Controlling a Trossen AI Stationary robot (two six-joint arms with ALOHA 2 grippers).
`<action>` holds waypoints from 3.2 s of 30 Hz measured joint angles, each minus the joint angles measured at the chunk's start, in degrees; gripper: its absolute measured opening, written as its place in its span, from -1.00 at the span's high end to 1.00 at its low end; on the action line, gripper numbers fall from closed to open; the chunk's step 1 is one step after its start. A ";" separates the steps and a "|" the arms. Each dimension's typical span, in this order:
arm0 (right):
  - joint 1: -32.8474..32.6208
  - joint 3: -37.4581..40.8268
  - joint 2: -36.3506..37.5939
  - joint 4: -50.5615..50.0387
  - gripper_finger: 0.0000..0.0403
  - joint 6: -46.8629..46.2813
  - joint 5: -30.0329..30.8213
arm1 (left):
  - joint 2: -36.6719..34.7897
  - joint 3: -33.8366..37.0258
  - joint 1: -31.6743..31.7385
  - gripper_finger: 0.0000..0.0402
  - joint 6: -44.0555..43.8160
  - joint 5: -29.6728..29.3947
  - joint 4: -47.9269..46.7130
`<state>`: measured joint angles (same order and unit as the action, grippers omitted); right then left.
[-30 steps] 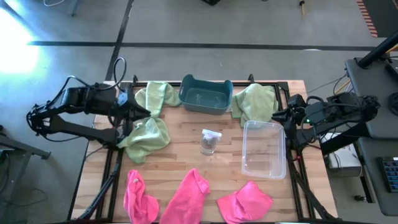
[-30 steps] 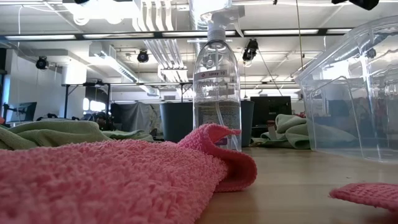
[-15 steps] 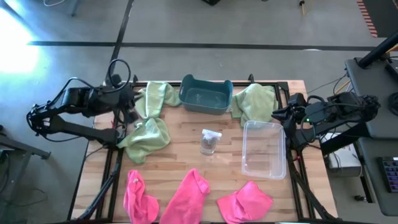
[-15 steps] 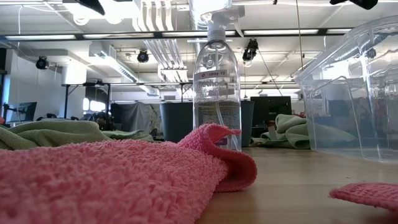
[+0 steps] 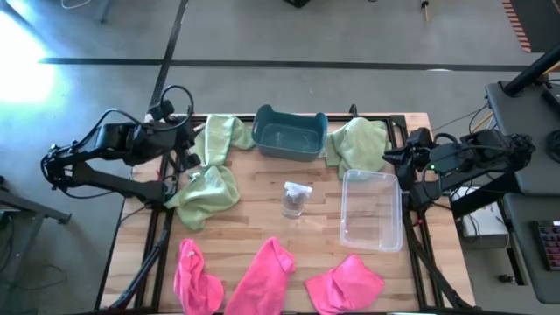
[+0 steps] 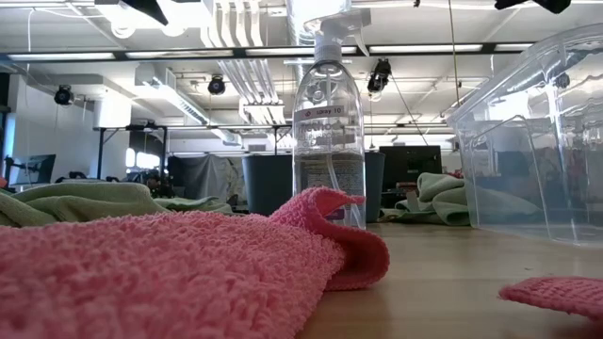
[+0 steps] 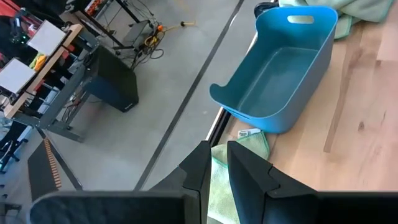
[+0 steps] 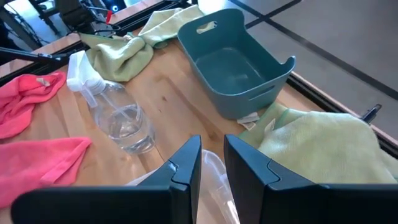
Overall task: Sort microfiber towel by color & place in baskets
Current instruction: Put the green microfiber towel into the blue bin
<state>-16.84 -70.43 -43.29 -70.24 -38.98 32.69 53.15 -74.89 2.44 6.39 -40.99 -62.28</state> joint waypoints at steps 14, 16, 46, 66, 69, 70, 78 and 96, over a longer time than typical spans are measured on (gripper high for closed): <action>0.00 0.04 -0.67 0.22 0.69 -0.30 1.02 | 5.54 0.00 0.09 0.81 -6.59 0.04 -4.46; -0.02 0.07 -0.76 0.22 0.69 -0.68 0.98 | 5.78 0.00 0.09 0.81 -10.98 0.04 -8.84; -0.01 0.09 -1.79 0.17 0.69 1.16 0.98 | -6.92 21.77 6.54 0.81 -18.95 -6.05 -0.92; 0.00 0.09 -1.87 0.20 0.69 1.90 1.85 | -0.62 27.17 22.51 0.81 -3.83 6.56 15.43; -0.02 0.09 -1.90 0.20 0.69 1.90 1.85 | 0.91 28.00 26.11 0.81 -1.09 9.67 18.29; -0.01 0.09 -1.90 0.21 0.69 1.92 1.85 | 1.65 28.35 27.51 0.81 -0.47 11.38 18.47; -0.02 0.11 -1.90 0.22 0.69 1.90 1.85 | 10.69 28.94 35.08 0.81 1.85 17.72 19.28; 0.00 0.15 -1.90 0.22 0.69 -1.02 1.83 | 29.44 27.65 35.28 0.56 1.93 25.08 29.26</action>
<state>-16.84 -70.28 -45.19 -70.02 -40.00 34.52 82.59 -47.24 37.71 8.32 -15.91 -33.02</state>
